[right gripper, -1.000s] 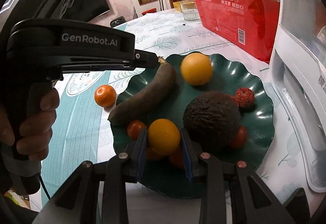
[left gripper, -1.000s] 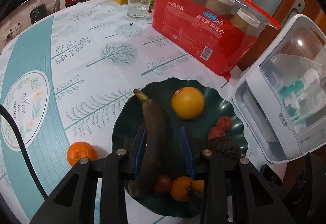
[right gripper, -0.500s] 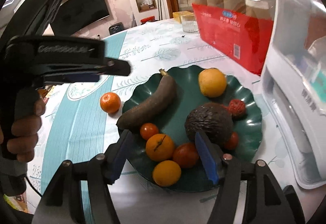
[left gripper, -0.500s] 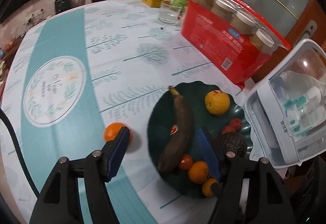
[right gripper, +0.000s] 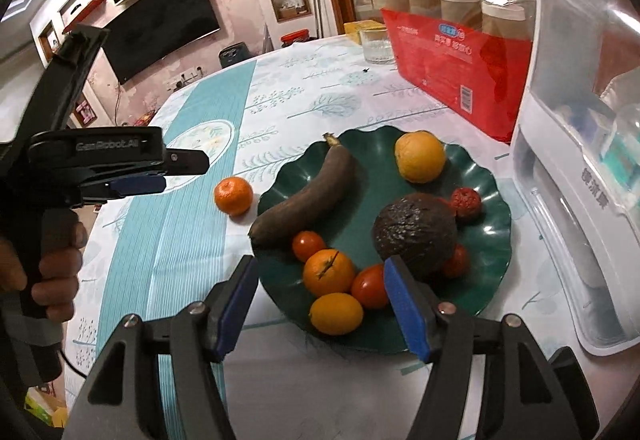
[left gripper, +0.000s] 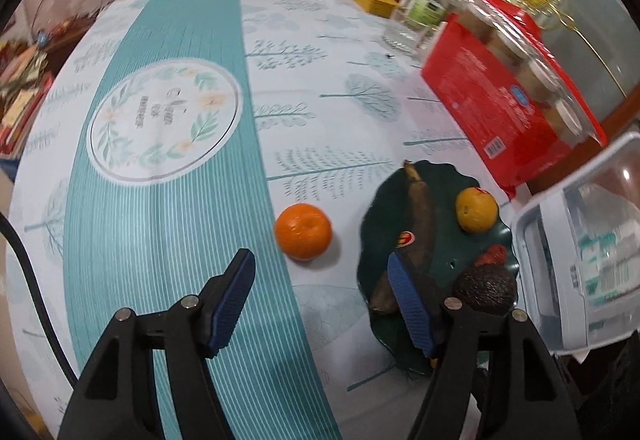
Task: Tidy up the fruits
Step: 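Move the left tool to the last large orange and grasp it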
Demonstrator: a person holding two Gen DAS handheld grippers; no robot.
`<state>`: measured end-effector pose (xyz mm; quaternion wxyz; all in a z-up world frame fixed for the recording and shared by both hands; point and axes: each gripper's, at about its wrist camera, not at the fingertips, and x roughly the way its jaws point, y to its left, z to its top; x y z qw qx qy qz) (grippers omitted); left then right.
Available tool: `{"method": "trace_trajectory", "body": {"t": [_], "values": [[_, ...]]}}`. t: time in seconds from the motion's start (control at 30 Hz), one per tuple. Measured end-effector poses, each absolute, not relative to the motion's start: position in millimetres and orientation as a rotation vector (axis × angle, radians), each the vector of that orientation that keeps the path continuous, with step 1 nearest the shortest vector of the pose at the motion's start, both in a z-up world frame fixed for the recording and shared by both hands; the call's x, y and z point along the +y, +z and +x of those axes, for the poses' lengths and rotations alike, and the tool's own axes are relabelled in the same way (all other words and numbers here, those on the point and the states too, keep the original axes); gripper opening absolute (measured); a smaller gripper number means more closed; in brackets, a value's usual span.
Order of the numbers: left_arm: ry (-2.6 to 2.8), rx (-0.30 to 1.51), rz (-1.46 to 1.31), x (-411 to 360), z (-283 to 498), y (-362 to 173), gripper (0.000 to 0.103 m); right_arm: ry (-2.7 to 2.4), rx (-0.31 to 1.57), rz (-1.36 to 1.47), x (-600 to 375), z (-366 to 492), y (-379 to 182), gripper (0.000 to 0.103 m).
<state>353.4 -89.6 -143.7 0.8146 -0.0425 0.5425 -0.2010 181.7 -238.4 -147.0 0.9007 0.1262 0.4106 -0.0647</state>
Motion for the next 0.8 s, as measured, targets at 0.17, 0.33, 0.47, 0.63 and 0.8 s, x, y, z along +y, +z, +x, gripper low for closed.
{"method": "trace_trajectory", "body": {"t": [0.17, 0.33, 0.47, 0.63, 0.8], "values": [[-0.406, 1.166, -0.151, -86, 361, -161, 0.068, -0.108, 0.901, 0.263, -240, 185, -152, 0.065], [-0.383, 1.173, -0.185, -91, 370, -179, 0.068, -0.093, 0.981, 0.285, -245, 185, -161, 0.065], [-0.373, 1.179, -0.212, -92, 375, -192, 0.063, -0.099, 1.025, 0.280, -250, 185, -166, 0.065], [-0.389, 1.196, -0.218, -98, 380, -206, 0.055, -0.130, 1.054, 0.285, -260, 184, -170, 0.065], [-0.386, 1.209, -0.195, -106, 383, -215, 0.048, -0.172, 1.072, 0.305, -271, 183, -175, 0.065]]}}
